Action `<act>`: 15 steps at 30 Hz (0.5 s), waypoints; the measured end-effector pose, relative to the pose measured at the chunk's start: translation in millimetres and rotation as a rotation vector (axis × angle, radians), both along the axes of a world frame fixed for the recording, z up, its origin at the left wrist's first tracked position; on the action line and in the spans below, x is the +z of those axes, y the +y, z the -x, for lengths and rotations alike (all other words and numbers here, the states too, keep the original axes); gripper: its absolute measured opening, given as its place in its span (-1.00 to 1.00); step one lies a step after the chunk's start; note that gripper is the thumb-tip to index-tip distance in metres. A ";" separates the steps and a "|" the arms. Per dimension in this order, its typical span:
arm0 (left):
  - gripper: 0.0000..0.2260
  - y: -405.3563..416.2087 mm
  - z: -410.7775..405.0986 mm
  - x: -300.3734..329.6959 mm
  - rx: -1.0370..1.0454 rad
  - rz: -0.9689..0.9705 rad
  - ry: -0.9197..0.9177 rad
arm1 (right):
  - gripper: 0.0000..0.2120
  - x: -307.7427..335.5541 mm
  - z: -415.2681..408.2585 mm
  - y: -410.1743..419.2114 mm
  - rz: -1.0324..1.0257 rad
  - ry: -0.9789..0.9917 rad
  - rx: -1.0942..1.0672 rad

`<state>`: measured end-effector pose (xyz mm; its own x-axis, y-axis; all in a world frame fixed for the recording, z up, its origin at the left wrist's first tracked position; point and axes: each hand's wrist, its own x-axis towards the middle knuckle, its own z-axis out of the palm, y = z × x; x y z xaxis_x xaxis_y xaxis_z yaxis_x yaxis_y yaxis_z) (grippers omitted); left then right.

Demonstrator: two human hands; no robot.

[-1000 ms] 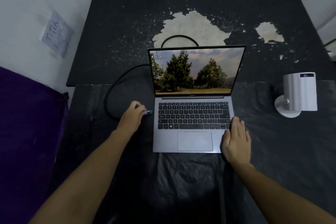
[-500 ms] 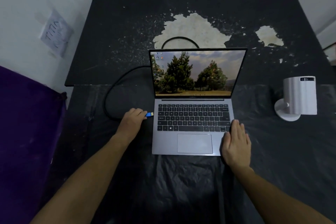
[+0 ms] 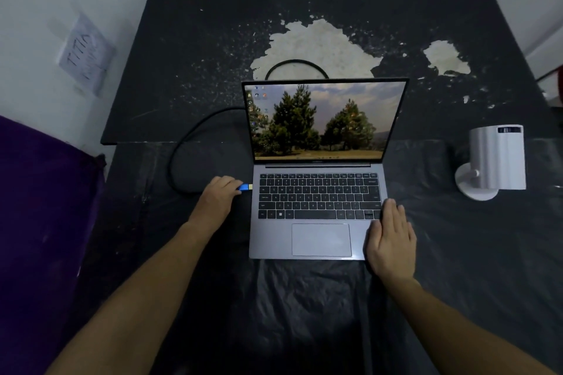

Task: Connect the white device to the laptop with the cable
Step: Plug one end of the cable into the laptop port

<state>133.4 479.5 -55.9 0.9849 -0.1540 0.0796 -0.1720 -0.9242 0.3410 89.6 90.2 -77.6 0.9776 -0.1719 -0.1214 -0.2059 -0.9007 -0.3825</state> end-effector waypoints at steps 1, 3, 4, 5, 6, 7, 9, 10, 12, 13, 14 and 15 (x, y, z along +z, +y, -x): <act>-0.78 -0.4 0.6 0.7 0.000 0.005 0.001 | -0.42 0.1 0.0 -0.2 0.000 -0.001 0.004; -0.78 0.0 0.5 1.5 -0.002 0.018 -0.001 | -0.42 0.8 0.4 0.2 -0.004 0.002 0.008; -0.78 0.7 -0.3 1.9 -0.007 0.023 -0.003 | -0.42 1.2 0.5 0.6 -0.004 0.002 0.008; -0.78 0.8 -1.5 2.7 -0.013 0.025 -0.003 | -0.42 1.6 0.7 0.6 -0.003 0.000 0.006; -0.78 1.2 -2.8 3.4 -0.017 0.022 0.000 | -0.42 2.0 0.5 0.7 -0.004 -0.003 0.004; -0.77 1.1 -4.0 3.8 -0.021 0.018 0.002 | -0.42 2.3 0.5 0.5 -0.007 -0.004 0.002; -0.77 0.7 -4.6 4.5 -0.023 0.011 0.011 | -0.42 2.6 0.4 0.4 -0.012 -0.004 0.003; -0.77 0.5 -4.3 5.0 -0.021 0.011 0.014 | -0.42 2.8 0.3 0.7 -0.013 -0.003 0.006; -0.77 0.1 -4.4 5.9 -0.021 0.014 0.020 | -0.43 2.8 -0.1 0.9 -0.011 -0.002 0.011; -0.78 -0.2 -4.8 6.2 -0.022 0.014 0.025 | -0.43 2.6 -0.4 0.8 -0.011 0.000 0.012; -0.78 -0.7 -4.9 6.5 -0.023 0.014 0.031 | -0.43 2.6 -0.4 0.8 -0.011 0.001 0.013; -0.79 -1.5 -5.1 6.8 -0.026 0.015 0.033 | -0.43 2.7 -0.3 0.9 -0.010 0.001 0.013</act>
